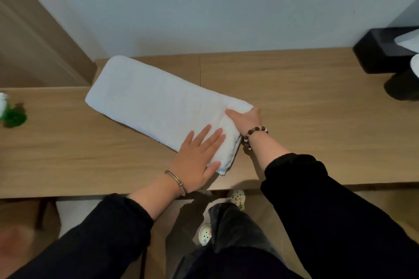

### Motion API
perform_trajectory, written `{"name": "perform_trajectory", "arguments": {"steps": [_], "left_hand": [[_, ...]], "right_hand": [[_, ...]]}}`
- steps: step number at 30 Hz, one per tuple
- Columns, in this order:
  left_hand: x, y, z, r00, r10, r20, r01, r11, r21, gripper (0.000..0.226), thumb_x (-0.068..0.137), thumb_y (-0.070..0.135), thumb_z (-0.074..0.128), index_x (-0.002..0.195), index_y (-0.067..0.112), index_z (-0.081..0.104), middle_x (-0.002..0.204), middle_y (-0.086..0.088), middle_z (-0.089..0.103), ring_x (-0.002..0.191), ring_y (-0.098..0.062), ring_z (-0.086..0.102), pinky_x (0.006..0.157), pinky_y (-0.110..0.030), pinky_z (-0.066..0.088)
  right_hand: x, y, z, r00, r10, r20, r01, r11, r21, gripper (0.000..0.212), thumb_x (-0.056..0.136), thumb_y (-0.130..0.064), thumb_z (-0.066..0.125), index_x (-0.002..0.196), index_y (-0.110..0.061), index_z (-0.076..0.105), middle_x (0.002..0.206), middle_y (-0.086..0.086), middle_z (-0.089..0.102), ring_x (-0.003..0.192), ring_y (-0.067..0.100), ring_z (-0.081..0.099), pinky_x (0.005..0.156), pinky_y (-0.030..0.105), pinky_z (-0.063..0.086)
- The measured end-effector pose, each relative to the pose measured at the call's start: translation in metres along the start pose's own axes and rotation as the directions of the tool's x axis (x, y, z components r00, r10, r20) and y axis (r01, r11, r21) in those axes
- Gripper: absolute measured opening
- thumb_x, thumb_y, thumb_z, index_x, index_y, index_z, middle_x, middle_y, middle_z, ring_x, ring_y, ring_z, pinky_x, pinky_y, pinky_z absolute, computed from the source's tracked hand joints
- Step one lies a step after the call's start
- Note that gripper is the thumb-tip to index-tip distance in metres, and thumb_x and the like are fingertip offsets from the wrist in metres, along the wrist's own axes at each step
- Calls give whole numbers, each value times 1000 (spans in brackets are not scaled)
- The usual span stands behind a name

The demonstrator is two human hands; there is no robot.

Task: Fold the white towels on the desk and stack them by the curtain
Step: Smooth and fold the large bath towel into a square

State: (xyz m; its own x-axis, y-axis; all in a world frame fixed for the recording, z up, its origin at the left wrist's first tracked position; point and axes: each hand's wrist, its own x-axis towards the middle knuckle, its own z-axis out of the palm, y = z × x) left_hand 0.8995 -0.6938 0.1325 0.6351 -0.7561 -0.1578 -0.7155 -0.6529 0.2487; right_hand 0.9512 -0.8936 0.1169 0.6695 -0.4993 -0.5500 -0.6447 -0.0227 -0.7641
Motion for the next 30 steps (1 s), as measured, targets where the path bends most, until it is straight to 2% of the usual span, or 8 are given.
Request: {"name": "perform_trajectory", "arguments": {"steps": [6,11,18,20,22,25,27,30], "left_hand": [[-6,-10,9,986,156,63,-163,976,142,83,86,56,32,143,35,-25,153,13,-25,143,-21,-22,114,-44,-9],[-3,-8,9,978,143,150,-181,940,288,112,83,38,59,140,27,-36,148,7,-39,141,-25,-28,113,-43,-4],[50,57,-13,993,-62,97,65,997,-30,85,89,26,51,152,23,-7,159,6,-14,146,-24,-12,117,-44,13],[65,58,-23,994,-70,88,81,989,-127,76,89,20,49,152,22,6,160,8,-2,147,-21,-3,113,-40,24],[73,43,-31,998,-29,51,38,985,-171,65,91,12,46,151,19,22,160,4,11,145,-20,11,112,-35,26],[78,13,-36,998,38,-40,-41,998,-56,54,94,13,47,146,19,35,157,-4,20,141,-25,25,109,-35,27],[79,-3,-29,998,16,-53,-8,989,149,59,96,30,47,150,26,25,159,-8,10,143,-28,14,111,-45,18],[76,-13,-14,994,-92,-56,104,958,268,63,96,53,18,151,33,-6,159,-3,-15,145,-26,-16,113,-52,-4]], "right_hand": [[0,1,0,999,-43,11,43,999,-7,86,75,-46,75,136,-5,29,134,10,47,118,27,50,84,28,41],[-1,10,-21,976,-120,181,76,969,235,62,81,-43,71,128,-9,51,125,8,60,112,25,59,99,45,47],[7,-30,-50,951,-158,265,-27,814,581,22,100,-20,48,117,-8,54,92,4,63,83,14,58,68,26,50],[1,-28,-66,977,-114,180,0,844,537,17,98,-19,50,110,-9,57,90,2,63,79,12,60,66,24,50],[-12,-12,-77,985,-119,121,51,889,455,12,95,-12,52,91,-6,62,72,0,62,61,11,57,48,19,45],[-31,16,-80,982,-145,117,88,916,391,15,92,-8,55,79,-7,63,67,5,56,59,17,47,48,23,37],[-41,26,-80,984,-149,99,108,935,339,10,91,-15,61,87,-8,68,86,9,67,75,22,58,66,32,46],[-50,33,-81,977,-203,67,189,966,174,12,90,-28,63,83,-21,69,97,4,67,89,18,61,81,32,48]]}}
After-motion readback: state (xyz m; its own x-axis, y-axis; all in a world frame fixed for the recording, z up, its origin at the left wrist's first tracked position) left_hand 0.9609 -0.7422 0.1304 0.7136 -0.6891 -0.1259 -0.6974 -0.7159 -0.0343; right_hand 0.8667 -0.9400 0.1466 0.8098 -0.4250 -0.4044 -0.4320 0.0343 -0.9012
